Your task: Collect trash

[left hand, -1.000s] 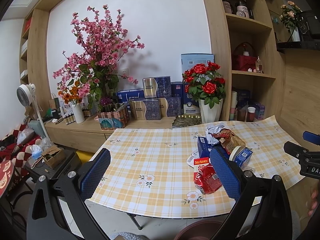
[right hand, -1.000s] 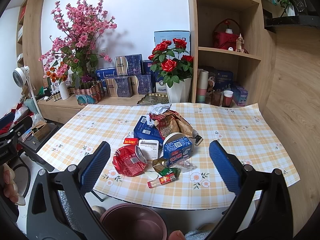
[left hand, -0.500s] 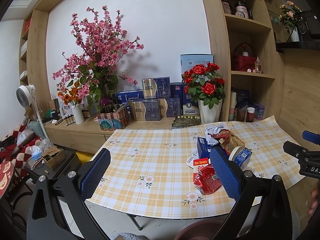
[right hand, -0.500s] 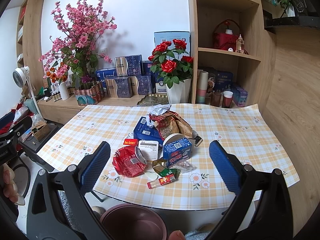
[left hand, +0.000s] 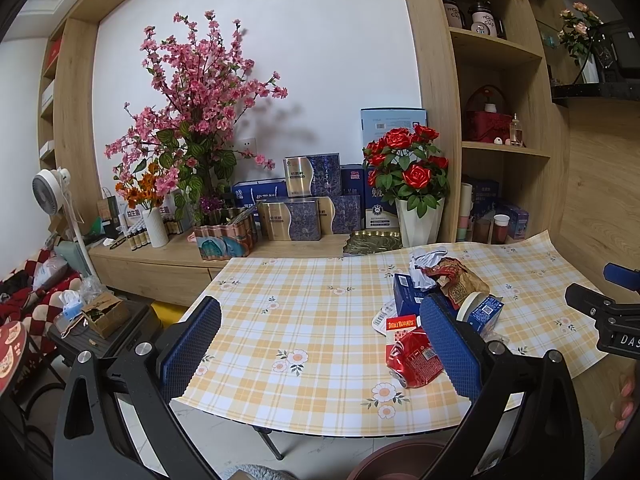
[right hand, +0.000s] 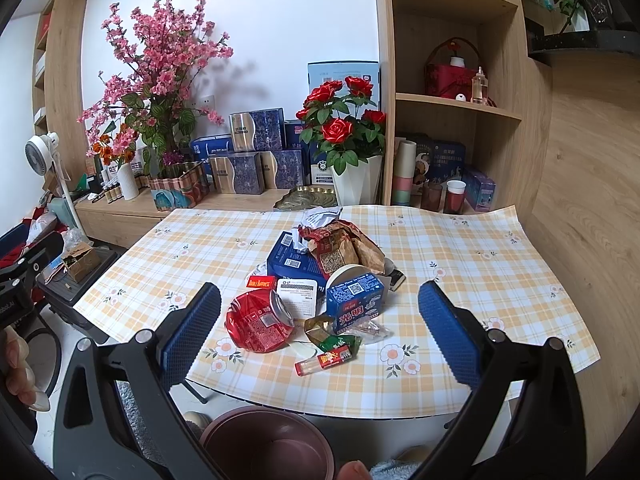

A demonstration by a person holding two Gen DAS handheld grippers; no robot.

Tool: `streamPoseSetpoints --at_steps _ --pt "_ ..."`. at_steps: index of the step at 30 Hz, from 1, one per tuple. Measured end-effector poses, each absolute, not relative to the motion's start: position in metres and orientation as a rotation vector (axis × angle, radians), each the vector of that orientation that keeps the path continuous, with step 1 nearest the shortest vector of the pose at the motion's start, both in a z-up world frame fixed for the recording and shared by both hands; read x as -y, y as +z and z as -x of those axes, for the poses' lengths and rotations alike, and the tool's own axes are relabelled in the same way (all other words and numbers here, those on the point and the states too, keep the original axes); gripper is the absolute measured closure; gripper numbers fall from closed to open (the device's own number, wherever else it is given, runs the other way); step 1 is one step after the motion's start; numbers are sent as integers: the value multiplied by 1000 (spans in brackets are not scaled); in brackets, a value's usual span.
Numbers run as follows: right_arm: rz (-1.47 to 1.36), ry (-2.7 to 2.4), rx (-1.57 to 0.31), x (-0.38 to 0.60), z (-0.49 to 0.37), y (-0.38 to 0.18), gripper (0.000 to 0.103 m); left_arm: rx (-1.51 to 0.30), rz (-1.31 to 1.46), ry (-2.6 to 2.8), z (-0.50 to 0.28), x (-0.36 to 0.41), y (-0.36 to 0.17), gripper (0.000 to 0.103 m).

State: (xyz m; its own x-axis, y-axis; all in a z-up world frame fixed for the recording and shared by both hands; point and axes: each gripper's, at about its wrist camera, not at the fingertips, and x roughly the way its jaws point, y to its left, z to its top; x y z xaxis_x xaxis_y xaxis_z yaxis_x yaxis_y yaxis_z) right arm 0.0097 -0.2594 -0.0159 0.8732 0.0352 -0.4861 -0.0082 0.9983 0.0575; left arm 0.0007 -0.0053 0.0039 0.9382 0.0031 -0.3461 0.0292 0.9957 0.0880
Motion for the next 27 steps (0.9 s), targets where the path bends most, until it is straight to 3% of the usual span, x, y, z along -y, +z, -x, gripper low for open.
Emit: streamPoseSetpoints --at_steps 16,27 --pt "-65 12 -506 262 -9 -17 6 -339 -97 -30 2 11 7 5" --pt "-104 27 -501 272 -18 -45 6 -395 53 -166 -21 -14 -33 5"
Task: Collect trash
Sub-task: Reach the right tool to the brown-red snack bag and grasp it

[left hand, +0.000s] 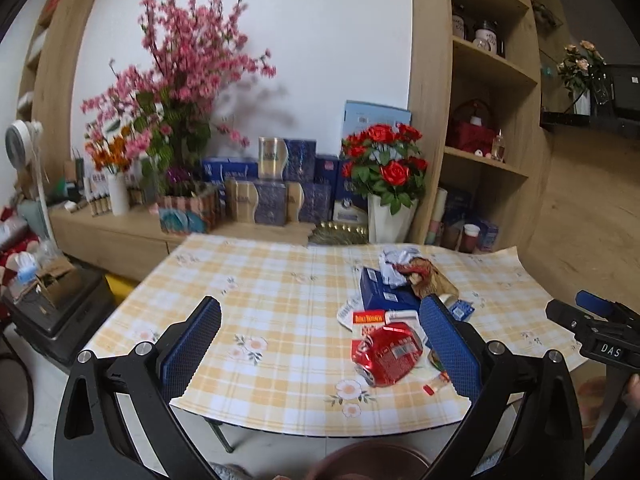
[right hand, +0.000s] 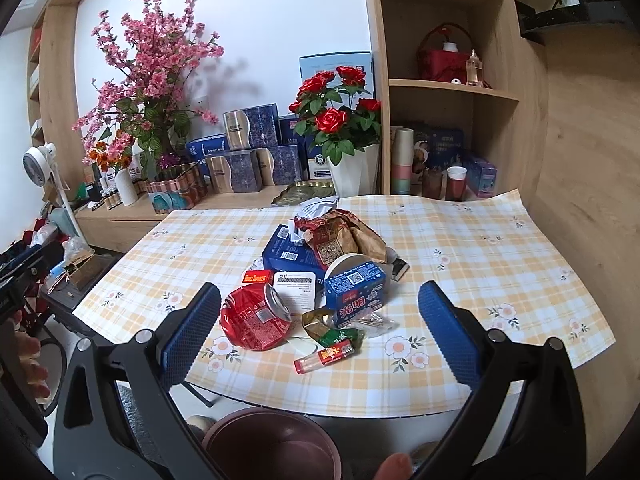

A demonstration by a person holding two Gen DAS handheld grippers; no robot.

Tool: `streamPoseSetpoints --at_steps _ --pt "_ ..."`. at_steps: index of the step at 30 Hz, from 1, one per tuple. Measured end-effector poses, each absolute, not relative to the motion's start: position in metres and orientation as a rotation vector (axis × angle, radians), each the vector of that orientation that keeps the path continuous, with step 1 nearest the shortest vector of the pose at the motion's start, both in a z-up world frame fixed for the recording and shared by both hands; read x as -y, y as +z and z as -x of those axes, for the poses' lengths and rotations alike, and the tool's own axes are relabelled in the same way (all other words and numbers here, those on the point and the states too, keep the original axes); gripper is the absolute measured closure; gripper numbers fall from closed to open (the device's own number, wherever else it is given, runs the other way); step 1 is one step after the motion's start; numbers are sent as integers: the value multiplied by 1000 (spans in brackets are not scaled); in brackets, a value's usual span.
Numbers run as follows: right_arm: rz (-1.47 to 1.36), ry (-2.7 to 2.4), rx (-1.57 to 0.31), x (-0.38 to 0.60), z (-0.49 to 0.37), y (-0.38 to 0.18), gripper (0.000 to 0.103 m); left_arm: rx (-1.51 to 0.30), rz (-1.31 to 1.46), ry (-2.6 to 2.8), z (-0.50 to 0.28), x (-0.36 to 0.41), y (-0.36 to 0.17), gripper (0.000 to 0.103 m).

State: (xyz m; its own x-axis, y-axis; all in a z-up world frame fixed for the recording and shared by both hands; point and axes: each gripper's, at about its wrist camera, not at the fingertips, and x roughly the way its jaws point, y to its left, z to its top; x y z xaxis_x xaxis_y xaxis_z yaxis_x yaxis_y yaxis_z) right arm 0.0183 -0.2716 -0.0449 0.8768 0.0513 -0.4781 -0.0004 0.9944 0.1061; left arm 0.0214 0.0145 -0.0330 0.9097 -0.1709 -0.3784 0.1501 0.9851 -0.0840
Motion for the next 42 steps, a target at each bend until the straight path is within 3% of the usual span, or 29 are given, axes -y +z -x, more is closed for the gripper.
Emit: streamPoseSetpoints --at_steps 12,21,23,25,27,34,42 --pt "-77 -37 -658 284 -57 -94 6 -372 -3 -198 -55 -7 -68 5" --pt "-93 -22 -718 295 -87 -135 6 -618 85 -342 -116 10 -127 5" --pt "-89 -22 -718 298 -94 -138 6 -633 60 -367 -127 20 -138 7" --pt "-91 -16 -718 301 -99 -141 6 -649 31 -403 -136 30 -145 18" --pt "-93 -13 -725 304 -106 -144 6 -677 10 -430 -149 39 -152 21" --pt "-65 11 -729 310 -138 -140 6 -691 77 -440 -169 39 -157 21" --pt "148 103 -701 283 -239 -115 6 -672 123 -410 -194 32 -147 21"
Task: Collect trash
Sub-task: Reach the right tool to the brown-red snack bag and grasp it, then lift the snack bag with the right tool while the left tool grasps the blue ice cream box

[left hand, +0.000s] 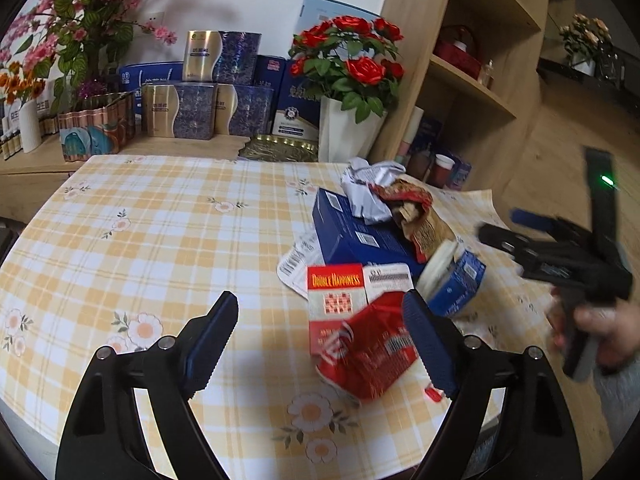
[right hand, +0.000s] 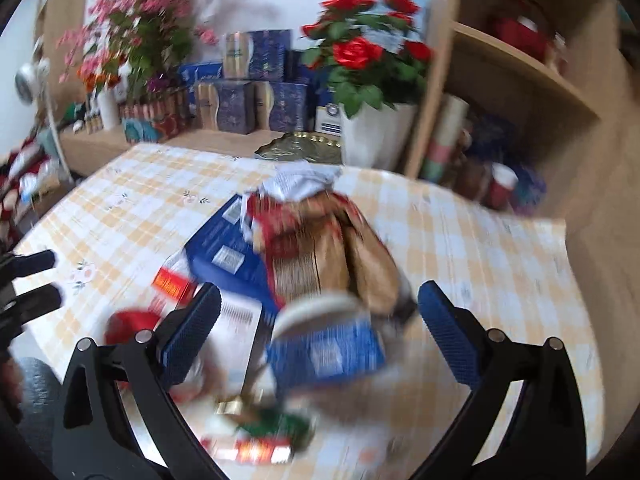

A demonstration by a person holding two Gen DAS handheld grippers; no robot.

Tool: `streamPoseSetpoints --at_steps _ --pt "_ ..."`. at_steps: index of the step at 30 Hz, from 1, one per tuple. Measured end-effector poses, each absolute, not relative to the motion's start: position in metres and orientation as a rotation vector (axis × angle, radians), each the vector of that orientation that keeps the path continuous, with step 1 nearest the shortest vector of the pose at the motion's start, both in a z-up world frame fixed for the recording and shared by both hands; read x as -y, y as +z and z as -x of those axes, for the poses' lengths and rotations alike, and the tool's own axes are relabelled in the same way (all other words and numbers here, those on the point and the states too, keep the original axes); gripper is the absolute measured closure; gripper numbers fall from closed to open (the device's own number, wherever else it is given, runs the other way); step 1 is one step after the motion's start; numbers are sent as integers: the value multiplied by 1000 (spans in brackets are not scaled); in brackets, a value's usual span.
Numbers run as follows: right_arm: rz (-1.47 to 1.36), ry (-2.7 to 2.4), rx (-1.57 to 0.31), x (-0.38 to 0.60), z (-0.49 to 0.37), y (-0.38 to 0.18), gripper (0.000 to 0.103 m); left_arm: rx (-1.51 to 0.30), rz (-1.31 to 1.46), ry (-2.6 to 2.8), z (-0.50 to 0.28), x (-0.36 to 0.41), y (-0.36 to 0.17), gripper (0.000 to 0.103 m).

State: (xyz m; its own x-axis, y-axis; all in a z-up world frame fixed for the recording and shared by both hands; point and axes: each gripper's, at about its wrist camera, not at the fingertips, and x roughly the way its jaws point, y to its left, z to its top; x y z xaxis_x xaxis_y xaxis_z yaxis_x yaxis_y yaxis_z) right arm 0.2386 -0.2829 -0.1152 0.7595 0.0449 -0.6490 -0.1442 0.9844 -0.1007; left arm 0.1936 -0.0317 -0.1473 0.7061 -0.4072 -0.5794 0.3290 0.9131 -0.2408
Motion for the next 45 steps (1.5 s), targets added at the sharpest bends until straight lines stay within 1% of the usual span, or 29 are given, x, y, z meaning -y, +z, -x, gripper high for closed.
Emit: streamPoseSetpoints --at_steps 5,12,13,14,15,17,19,25,30,34,39,44,45 --pt "231 143 -848 260 -304 -133 6 -672 99 -403 -199 33 -149 21" --pt "156 101 -953 261 -347 -148 7 -697 113 -413 -204 30 -159 21" --pt "145 105 -973 263 -352 -151 10 -700 114 -419 -204 30 -159 21" --pt "131 124 -994 264 -354 -154 24 -701 112 -422 -204 30 -160 21" --pt "122 144 -1008 265 -354 -155 27 -704 110 -427 -204 30 -161 21" --pt "124 170 -974 266 -348 -149 31 -706 108 -433 -204 31 -162 21" --pt "130 189 -915 265 -338 -137 33 -705 109 -436 -203 31 -163 21" --pt "122 151 -731 278 -306 -88 33 -702 117 -454 -198 37 -159 21" --pt "59 142 -635 301 -264 -67 33 -682 104 -477 -190 42 -149 21" --pt "-18 138 -592 323 -223 -70 33 -687 97 -504 -184 50 -145 21" --pt "-37 102 -585 339 -176 -85 33 -698 87 -565 -178 67 -140 21" --pt "-98 86 -609 360 -141 -105 33 -720 19 -680 -182 109 -137 31" --pt "-118 83 -613 366 -137 -109 33 -744 -12 -709 -186 124 -139 35"
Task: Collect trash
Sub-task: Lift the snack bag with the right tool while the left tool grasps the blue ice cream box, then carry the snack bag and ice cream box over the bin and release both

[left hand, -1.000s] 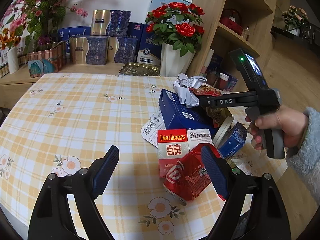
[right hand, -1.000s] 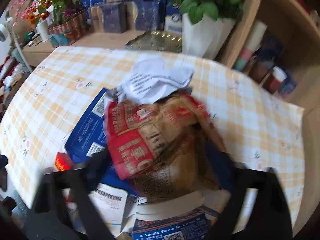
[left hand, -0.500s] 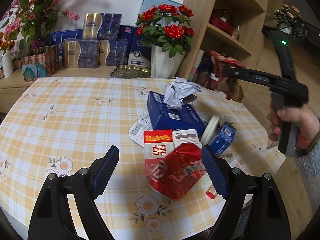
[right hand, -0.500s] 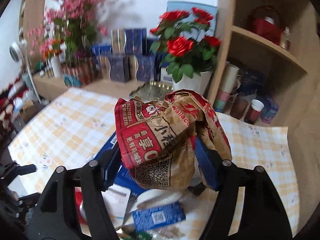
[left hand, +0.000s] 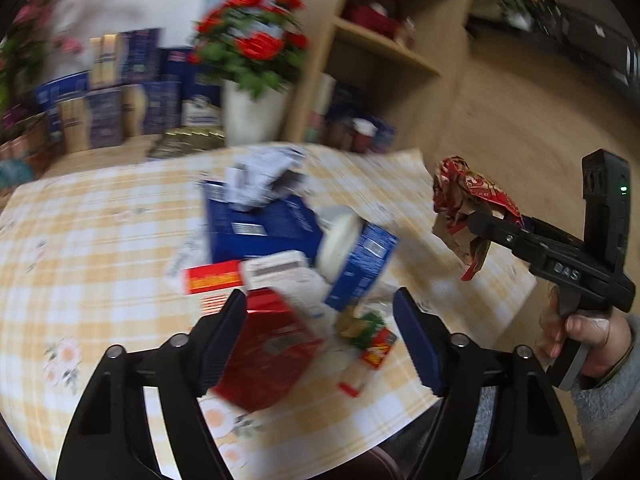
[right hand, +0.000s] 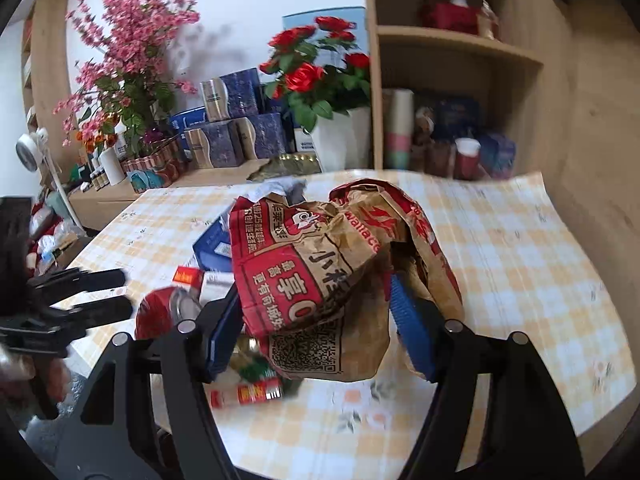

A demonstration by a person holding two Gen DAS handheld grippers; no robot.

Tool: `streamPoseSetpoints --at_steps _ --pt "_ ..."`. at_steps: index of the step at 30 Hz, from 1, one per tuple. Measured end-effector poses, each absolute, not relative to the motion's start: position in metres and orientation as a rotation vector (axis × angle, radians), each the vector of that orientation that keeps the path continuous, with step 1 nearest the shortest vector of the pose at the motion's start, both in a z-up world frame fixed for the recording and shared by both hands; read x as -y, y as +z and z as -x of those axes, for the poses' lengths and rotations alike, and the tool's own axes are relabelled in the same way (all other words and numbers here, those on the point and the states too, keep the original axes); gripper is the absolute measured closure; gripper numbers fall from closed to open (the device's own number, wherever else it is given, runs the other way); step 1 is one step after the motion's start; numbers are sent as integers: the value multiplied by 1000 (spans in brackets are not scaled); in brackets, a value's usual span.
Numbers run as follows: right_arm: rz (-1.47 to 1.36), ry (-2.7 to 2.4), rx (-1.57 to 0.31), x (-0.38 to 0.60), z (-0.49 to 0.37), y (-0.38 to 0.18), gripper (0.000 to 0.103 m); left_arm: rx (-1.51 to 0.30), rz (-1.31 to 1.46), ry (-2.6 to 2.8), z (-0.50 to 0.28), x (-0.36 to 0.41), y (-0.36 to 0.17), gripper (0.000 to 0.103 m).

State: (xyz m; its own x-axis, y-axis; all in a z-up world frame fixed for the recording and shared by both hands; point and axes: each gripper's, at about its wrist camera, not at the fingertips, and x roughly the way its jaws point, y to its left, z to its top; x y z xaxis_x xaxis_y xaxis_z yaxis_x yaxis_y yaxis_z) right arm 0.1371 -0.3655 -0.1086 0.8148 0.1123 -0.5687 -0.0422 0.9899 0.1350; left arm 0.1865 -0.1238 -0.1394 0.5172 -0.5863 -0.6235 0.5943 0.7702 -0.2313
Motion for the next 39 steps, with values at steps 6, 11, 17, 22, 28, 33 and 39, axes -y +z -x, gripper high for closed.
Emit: streamPoseSetpoints --at_steps 6,11,17,22,28,33,39 --pt "-179 75 -622 381 -122 -122 33 -868 -101 -772 -215 184 -162 44" --pt "-189 71 -616 391 -116 -124 33 -907 -192 -755 -231 213 -173 45" --pt "-232 66 -604 403 -108 -128 33 -948 -289 -721 -247 236 -188 45" --pt "-259 59 -607 410 -102 -134 33 -970 -346 -710 -254 251 -201 45" --pt "-280 47 -616 416 -97 -137 33 -939 -326 -712 -254 250 -200 64" --pt "-292 30 -608 419 -94 -135 33 -885 -285 -738 -247 245 -179 65" --pt "-295 24 -595 412 -88 -128 33 -821 -201 -755 -235 227 -141 65"
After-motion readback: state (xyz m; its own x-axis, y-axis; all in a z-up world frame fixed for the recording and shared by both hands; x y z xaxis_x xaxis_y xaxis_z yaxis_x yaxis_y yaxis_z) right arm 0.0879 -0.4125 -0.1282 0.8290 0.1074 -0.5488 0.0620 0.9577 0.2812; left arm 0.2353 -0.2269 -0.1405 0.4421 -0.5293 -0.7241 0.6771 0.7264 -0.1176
